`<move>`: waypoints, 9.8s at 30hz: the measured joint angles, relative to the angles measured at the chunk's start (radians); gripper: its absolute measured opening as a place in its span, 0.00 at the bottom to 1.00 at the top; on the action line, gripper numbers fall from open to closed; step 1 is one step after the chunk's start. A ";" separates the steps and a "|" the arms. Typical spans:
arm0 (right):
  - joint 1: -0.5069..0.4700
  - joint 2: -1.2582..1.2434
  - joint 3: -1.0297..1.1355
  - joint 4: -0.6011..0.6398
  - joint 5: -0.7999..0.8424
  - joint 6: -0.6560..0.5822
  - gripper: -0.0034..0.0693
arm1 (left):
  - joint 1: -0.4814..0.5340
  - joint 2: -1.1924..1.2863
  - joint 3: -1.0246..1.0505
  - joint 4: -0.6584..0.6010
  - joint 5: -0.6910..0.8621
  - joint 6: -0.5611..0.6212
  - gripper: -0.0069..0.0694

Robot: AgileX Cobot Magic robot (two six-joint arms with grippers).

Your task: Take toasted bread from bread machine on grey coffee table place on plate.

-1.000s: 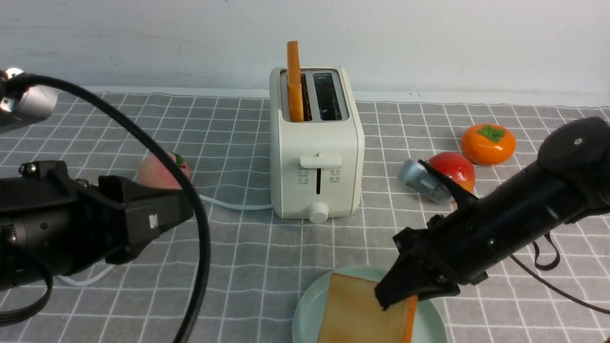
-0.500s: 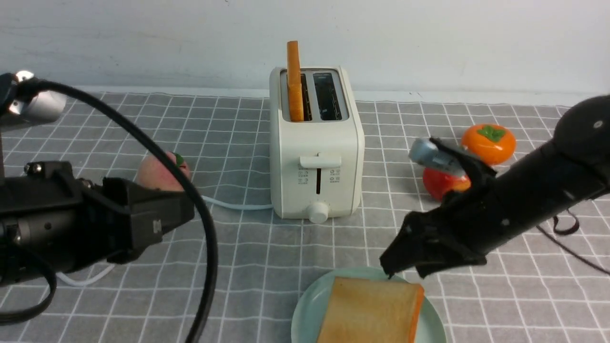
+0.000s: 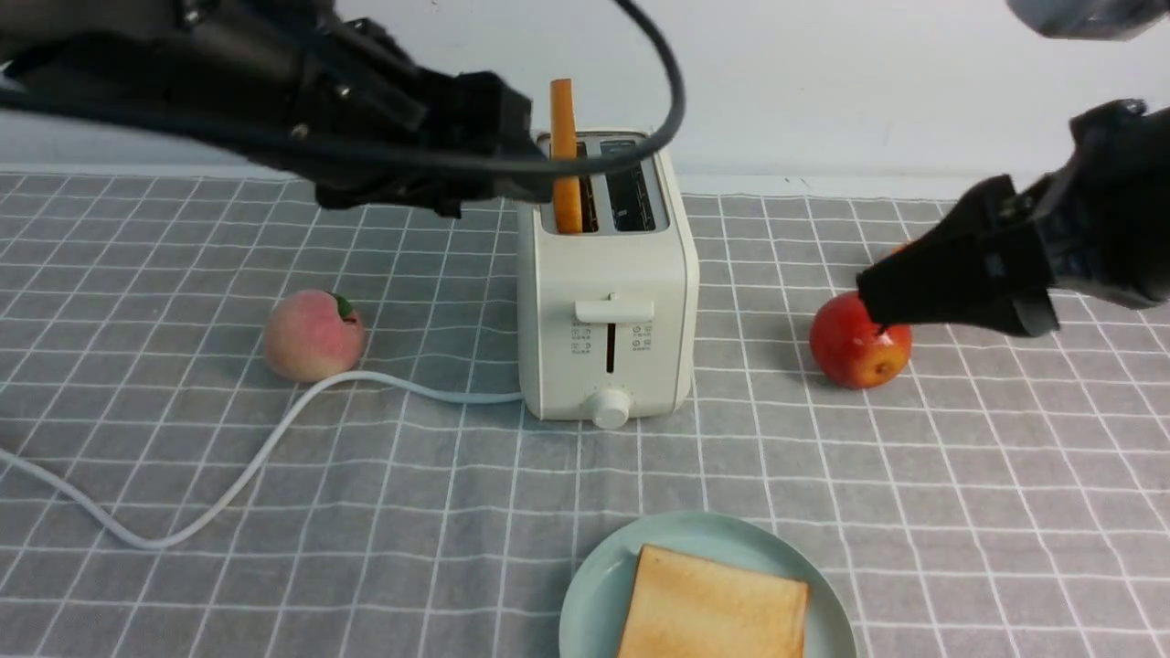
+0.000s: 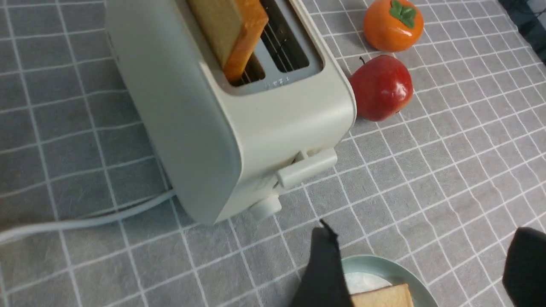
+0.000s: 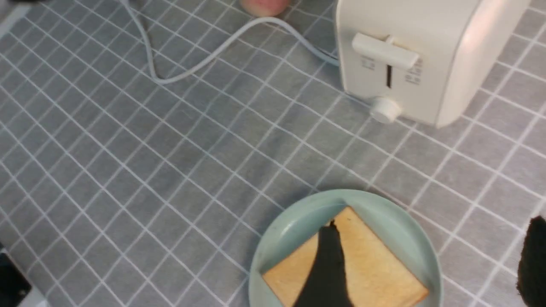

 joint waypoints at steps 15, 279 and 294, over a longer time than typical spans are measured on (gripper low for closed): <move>0.000 -0.144 0.148 -0.109 -0.034 0.106 0.78 | 0.000 0.485 -0.526 0.204 -0.065 -0.216 0.79; -0.327 -1.172 0.925 -0.207 -0.449 0.245 0.18 | 0.336 -1.504 1.513 0.513 -0.389 -0.379 0.13; -0.304 -1.225 1.036 -0.392 -0.492 0.384 0.20 | 0.336 -1.504 1.514 0.513 -0.388 -0.379 0.14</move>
